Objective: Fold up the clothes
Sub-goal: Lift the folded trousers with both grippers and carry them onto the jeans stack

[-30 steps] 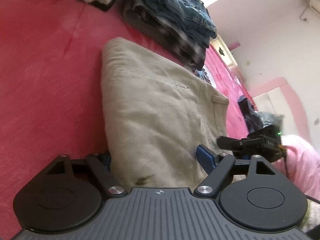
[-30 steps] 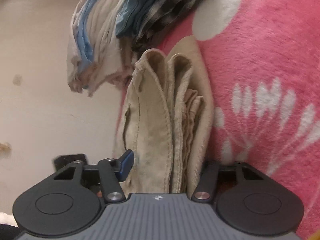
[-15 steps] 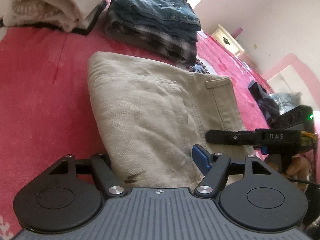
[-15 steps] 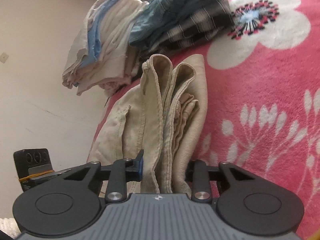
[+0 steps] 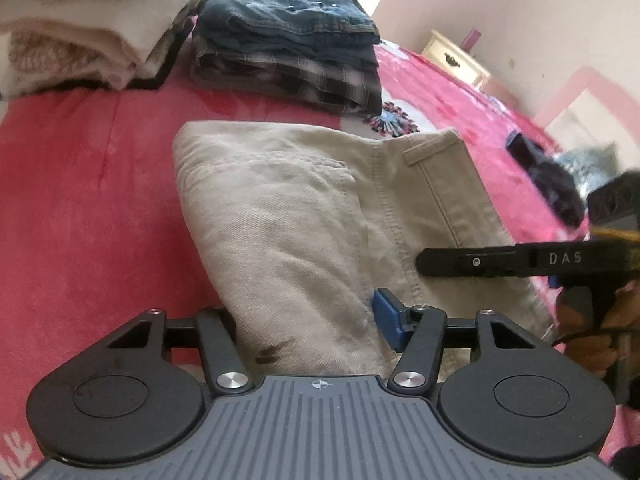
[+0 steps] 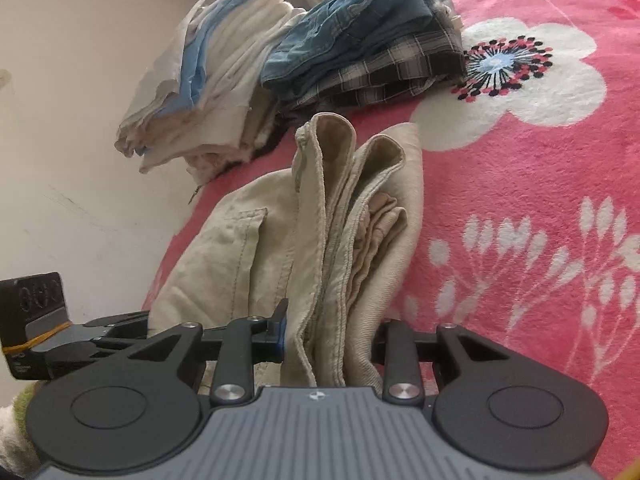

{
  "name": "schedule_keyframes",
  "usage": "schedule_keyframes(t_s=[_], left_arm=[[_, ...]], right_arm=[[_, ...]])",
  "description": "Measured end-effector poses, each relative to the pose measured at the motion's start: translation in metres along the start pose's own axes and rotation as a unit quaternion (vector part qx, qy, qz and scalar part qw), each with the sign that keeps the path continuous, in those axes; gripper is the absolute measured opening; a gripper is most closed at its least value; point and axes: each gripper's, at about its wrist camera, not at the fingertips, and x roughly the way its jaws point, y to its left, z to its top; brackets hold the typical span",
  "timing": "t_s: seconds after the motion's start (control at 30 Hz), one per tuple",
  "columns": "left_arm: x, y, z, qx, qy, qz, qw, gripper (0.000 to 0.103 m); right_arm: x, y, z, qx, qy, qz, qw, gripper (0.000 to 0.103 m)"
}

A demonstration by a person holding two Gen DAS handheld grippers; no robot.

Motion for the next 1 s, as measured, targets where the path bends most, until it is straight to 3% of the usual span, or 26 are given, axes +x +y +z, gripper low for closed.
schedule_keyframes(t_s=[0.63, 0.83, 1.0], left_arm=[[-0.027, -0.042, 0.030, 0.033, -0.048, 0.011, 0.9982, 0.053], [-0.032, -0.058, 0.066, 0.047, -0.079, 0.002, 0.9958, 0.052], [-0.035, -0.063, 0.115, 0.064, -0.110, 0.006, 0.9919, 0.052]], right_arm=[[-0.057, 0.023, 0.025, -0.005, -0.067, -0.005, 0.998, 0.031], [-0.081, 0.033, 0.064, -0.002, -0.101, -0.002, 0.995, 0.031], [-0.085, 0.044, 0.122, -0.009, -0.122, 0.003, 0.992, 0.031]])
